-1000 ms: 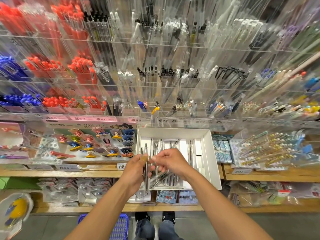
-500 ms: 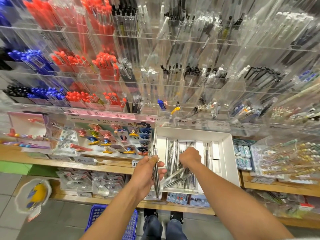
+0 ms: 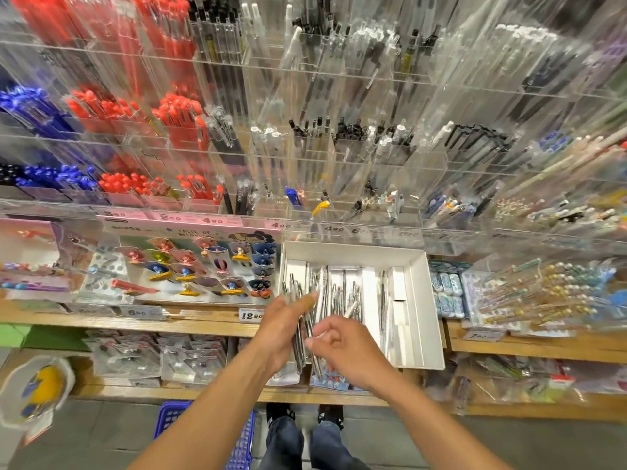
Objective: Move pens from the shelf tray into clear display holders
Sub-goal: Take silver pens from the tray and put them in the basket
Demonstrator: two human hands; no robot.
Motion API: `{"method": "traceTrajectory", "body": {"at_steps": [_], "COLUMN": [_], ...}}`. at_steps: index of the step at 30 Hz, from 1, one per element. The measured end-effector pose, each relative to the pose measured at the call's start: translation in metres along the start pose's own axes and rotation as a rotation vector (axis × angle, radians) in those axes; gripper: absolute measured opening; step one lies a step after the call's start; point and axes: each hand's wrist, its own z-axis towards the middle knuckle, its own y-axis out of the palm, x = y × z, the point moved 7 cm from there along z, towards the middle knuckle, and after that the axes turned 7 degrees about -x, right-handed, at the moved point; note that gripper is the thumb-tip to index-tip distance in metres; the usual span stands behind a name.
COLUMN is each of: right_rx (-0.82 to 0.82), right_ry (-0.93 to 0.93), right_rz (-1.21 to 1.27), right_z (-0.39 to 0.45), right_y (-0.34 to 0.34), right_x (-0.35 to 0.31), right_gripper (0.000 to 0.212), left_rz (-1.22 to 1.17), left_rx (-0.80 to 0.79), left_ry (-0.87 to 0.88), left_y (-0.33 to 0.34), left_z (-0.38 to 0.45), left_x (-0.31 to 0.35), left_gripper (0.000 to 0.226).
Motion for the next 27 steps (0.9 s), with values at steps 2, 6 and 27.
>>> {"method": "traceTrajectory", "body": {"at_steps": [2, 6, 27], "right_rx": [0.002, -0.006, 0.253], "right_ry": [-0.013, 0.025, 0.539], "right_rz": [-0.031, 0.095, -0.554], "right_z": [-0.002, 0.005, 0.084], "right_y": [0.007, 0.001, -0.045], "right_x": [-0.001, 0.012, 0.089], "right_gripper": [0.013, 0.013, 0.022], "left_rz": [0.0, -0.053, -0.139], "left_rx": [0.029, 0.018, 0.045], "left_ry": [-0.014, -0.042, -0.054], "left_y": [0.0, 0.0, -0.012], "left_z": [0.004, 0.007, 0.001], "left_x": [-0.003, -0.003, -0.001], "left_gripper": [0.077, 0.009, 0.009]}}
